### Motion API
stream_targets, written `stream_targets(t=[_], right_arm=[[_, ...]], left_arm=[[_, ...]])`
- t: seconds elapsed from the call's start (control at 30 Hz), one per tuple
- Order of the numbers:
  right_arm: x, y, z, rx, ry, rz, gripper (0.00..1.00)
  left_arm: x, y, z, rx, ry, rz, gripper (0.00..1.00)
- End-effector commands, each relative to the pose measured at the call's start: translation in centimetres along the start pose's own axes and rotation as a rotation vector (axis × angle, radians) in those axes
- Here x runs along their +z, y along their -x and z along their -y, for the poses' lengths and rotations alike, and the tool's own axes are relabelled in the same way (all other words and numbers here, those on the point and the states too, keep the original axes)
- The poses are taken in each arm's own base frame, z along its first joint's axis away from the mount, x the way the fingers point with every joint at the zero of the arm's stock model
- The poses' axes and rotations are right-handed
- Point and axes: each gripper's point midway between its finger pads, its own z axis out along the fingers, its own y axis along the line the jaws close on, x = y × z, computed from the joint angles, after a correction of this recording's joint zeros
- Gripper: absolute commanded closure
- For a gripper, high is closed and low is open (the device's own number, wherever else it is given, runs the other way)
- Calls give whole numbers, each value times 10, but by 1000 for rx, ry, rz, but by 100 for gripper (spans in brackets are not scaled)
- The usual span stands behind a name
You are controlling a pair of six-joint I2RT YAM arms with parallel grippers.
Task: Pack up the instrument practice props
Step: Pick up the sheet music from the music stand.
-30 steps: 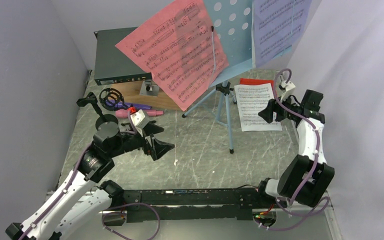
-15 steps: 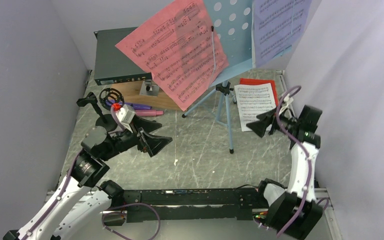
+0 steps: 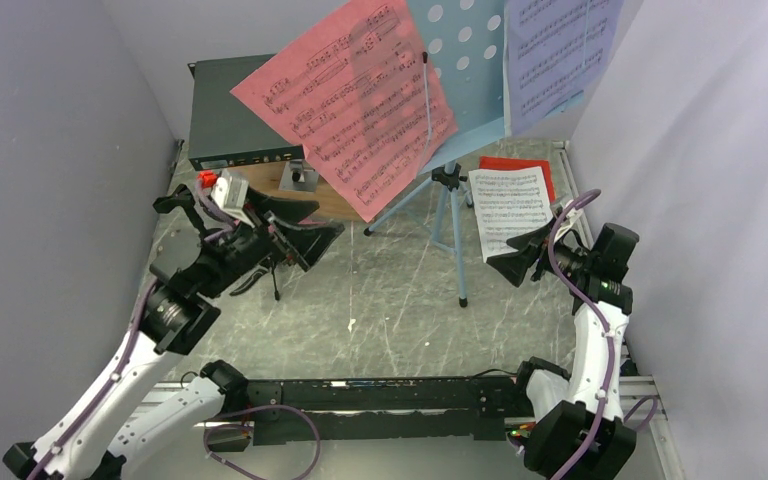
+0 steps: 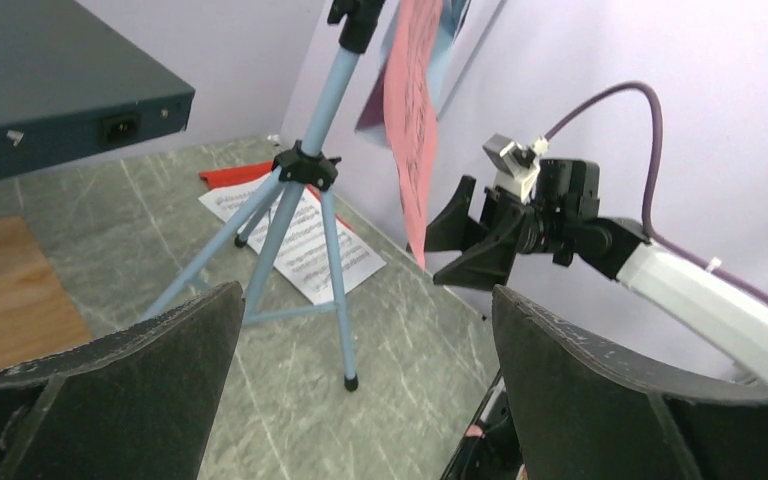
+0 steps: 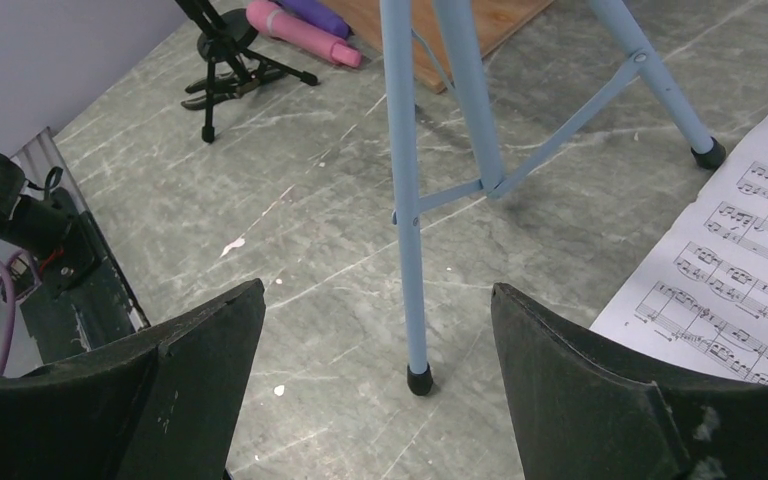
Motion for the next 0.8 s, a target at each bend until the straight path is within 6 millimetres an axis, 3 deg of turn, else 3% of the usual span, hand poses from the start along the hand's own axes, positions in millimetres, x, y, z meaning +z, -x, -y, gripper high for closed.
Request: stream_targets(t=[0.0,0.2,0.47,0.67,0.77], right_arm=[[-2,14,-7,-74,29,31,14],[-2,14,-8,-84,27,29,14],[-2,14,-8,-88,27,27,14],[-2,13,-8,-91,26,25,14],[-2,13,-8,-95,24,26,14]], left_arm=[[20,52,20,-6,-70,155,1],[41,74,30,-23,-126,216,1],[49,99,32,-28,-147,338,18],[52,105,32,-14,-144,360,42],[58,104,32,-2,-149,343,79]])
